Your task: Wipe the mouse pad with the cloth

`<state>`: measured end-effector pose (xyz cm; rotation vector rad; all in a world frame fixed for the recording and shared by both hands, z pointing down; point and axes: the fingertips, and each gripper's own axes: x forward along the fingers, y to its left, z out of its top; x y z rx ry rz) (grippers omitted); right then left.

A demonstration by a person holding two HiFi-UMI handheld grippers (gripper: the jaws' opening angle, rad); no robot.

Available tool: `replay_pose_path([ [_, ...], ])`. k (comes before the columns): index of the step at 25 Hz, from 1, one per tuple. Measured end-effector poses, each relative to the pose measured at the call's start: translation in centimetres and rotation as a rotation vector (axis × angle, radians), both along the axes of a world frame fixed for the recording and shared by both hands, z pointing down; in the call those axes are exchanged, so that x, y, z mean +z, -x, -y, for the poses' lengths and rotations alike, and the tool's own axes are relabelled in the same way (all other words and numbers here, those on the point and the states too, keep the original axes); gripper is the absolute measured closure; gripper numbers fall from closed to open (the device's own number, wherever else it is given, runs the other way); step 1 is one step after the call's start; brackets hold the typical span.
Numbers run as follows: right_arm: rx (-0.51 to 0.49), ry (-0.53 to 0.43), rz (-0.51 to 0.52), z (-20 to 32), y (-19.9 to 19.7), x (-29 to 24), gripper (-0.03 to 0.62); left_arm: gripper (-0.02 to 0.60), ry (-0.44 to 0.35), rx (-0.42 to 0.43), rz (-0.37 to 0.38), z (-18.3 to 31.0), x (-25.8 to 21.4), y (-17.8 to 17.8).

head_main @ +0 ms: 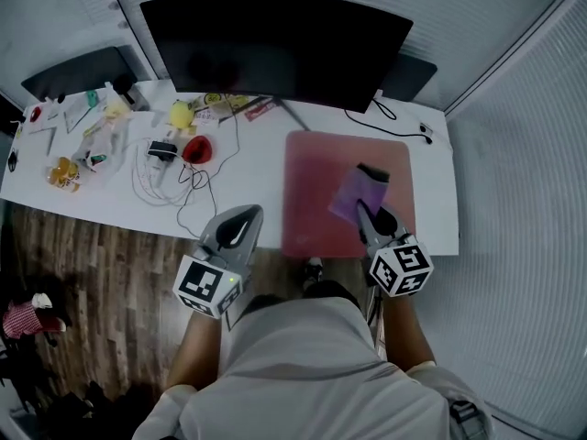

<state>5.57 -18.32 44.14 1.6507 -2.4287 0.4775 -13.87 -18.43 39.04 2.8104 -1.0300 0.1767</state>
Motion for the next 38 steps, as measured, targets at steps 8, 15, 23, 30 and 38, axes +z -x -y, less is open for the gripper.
replay_pose_path([
  [8, -0.138, 0.107, 0.044, 9.3, -4.2, 3.8, 0.537, 0.578, 0.055, -0.126, 0.035, 7.4, 1.4, -5.3],
  [15, -0.355, 0.203, 0.044, 13.9, 0.3, 8.7, 0.537, 0.578, 0.069, -0.226, 0.057, 10.3, 3.2, -6.0],
  [23, -0.475, 0.242, 0.024, 18.8, 9.3, 12.8, 0.537, 0.578, 0.102, -0.234, 0.036, 12.7, 5.1, -2.8],
  [30, -0.41, 0.378, -0.053, 23.6, 11.0, 19.6, 0.536, 0.578, 0.121, -0.175, 0.021, 14.7, 5.5, -0.2],
  [38, -0.18, 0.506, -0.078, 23.1, 5.0, 24.2, 0.534, 0.578, 0.138, -0.106, 0.011, 14.9, 6.8, -0.9],
])
